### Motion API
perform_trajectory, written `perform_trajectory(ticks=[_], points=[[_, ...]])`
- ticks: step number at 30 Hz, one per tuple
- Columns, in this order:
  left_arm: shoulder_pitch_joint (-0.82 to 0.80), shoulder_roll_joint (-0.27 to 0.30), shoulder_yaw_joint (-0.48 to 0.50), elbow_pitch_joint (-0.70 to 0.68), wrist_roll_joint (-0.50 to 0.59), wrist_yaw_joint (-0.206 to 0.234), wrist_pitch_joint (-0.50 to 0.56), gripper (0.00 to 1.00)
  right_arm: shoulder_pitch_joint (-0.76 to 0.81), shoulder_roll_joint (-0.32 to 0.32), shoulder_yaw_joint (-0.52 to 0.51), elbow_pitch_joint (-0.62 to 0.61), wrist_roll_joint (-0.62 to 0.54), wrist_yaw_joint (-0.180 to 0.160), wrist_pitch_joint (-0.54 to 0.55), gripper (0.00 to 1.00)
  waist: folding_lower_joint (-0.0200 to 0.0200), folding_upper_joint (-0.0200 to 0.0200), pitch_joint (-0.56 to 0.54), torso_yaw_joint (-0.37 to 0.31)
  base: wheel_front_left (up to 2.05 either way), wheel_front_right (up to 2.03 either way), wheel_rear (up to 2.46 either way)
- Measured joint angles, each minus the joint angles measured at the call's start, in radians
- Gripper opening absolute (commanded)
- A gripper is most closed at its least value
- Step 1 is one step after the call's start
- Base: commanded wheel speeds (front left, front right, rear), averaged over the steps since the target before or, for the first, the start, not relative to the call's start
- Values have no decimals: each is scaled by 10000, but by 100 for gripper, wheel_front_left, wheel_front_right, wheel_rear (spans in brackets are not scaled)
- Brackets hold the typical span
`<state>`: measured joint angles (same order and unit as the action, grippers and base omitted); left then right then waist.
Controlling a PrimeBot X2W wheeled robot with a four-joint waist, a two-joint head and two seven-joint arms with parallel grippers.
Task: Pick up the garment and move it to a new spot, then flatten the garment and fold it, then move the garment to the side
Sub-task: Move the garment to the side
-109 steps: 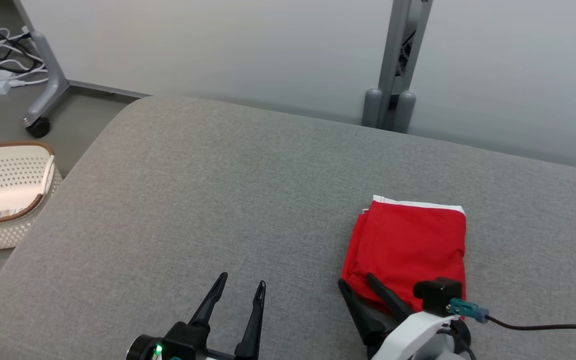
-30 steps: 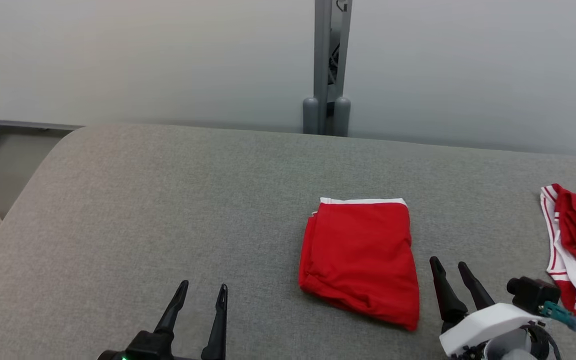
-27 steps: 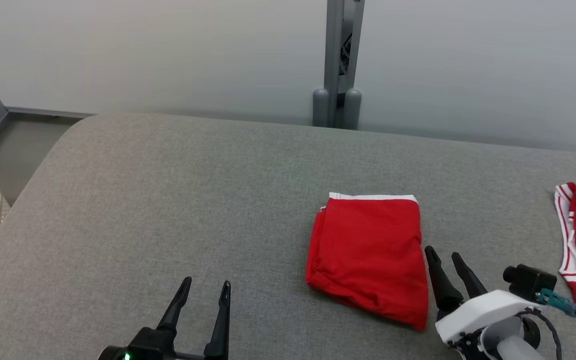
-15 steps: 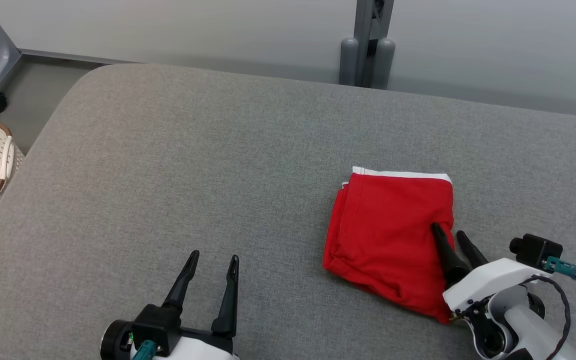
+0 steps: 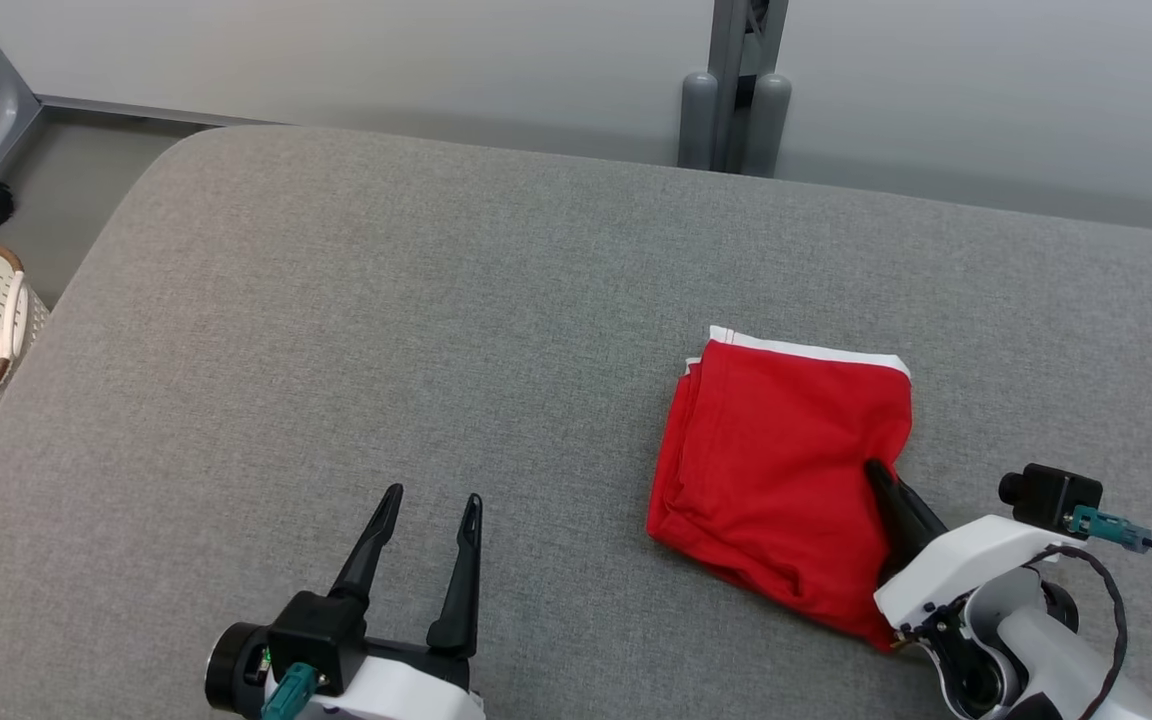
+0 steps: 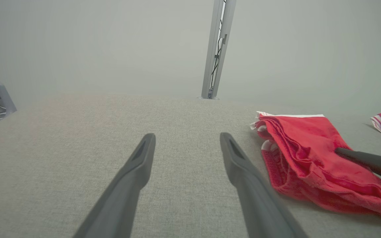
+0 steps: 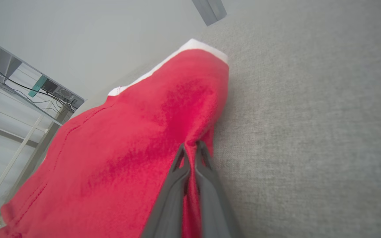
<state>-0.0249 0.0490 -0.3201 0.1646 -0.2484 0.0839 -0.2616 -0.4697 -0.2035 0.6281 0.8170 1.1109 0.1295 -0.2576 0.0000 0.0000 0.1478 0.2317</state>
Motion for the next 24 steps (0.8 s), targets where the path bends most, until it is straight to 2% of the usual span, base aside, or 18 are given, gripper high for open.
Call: perform_trajectory(ticks=[4,10,19,24], points=[[20,0,46,0,0,23,0,100,-11,-73,113,-63,-224,2,-42,0,0,0,-104,-85,0,0,0],[171,-4,151,-42,25,38,0,100,96,-219,-617,-435,-1643,12,-40,0,1,0,-241,-495,0,0,0],[228,0,303,-94,182,-36,0,100,423,-295,-1191,-1200,-3691,12,-40,0,0,0,-490,-1616,0,0,0],[274,-2,330,-79,232,-100,0,100,586,-290,-1490,-1532,-4297,12,-40,0,0,0,-594,-2367,0,0,0]])
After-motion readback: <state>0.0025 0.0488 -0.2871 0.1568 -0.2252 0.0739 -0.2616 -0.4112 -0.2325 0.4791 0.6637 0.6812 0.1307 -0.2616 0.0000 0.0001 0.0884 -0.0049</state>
